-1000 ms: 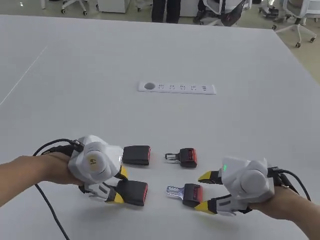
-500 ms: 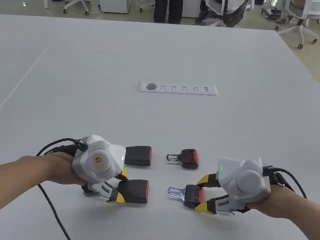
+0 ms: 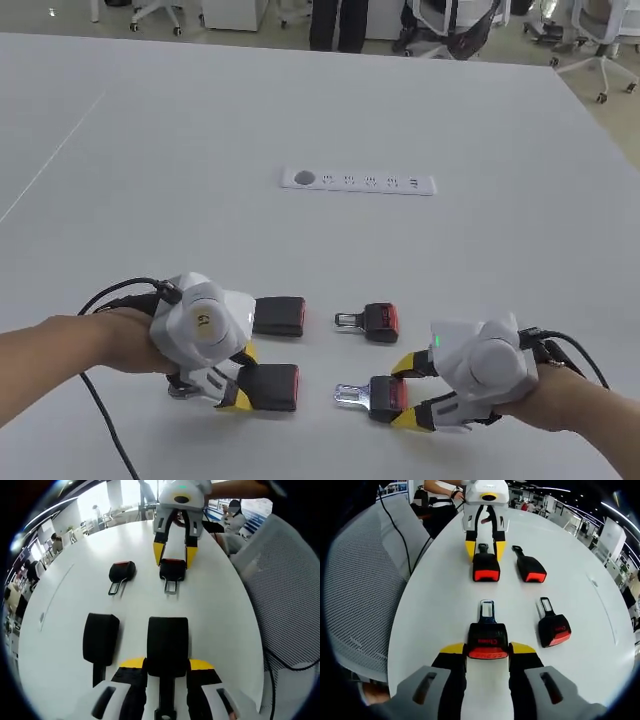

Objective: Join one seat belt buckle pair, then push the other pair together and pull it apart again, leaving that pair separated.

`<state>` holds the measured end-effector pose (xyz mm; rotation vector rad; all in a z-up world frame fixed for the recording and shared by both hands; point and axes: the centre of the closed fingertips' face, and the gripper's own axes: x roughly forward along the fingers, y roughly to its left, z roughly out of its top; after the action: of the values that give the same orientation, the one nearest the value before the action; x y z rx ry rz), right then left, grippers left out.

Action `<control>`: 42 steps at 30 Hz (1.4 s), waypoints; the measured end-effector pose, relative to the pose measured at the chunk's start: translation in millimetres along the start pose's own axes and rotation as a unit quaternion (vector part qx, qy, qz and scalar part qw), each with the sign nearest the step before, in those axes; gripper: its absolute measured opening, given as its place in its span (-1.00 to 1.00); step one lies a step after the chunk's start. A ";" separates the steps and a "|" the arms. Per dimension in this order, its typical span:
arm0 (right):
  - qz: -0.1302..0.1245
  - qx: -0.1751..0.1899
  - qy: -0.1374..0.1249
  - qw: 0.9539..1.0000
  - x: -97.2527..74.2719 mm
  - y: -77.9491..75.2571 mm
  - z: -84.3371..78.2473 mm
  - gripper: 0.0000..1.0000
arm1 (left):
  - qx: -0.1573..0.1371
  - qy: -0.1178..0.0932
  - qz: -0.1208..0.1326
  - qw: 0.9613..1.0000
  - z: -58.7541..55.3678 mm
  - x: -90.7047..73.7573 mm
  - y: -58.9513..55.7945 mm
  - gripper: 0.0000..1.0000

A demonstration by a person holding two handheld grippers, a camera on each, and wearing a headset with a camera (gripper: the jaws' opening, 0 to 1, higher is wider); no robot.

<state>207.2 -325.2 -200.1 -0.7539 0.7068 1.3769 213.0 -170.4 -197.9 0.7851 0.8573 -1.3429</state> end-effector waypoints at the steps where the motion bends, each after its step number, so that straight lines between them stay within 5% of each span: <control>1: 0.001 -0.002 0.001 1.000 0.1 -0.1 0.1 -0.39 | -0.002 0.001 -0.001 1.000 -0.5 0.3 0.5 -0.39; 42: 0.012 -0.018 0.002 1.000 15.4 -2.8 23.7 -0.39 | -0.002 0.007 -0.012 1.000 -0.9 1.6 -1.5 -0.38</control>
<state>211.2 -297.1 -198.6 -0.7792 0.6987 1.4131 211.4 -170.5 -199.7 0.7834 0.8823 -1.3588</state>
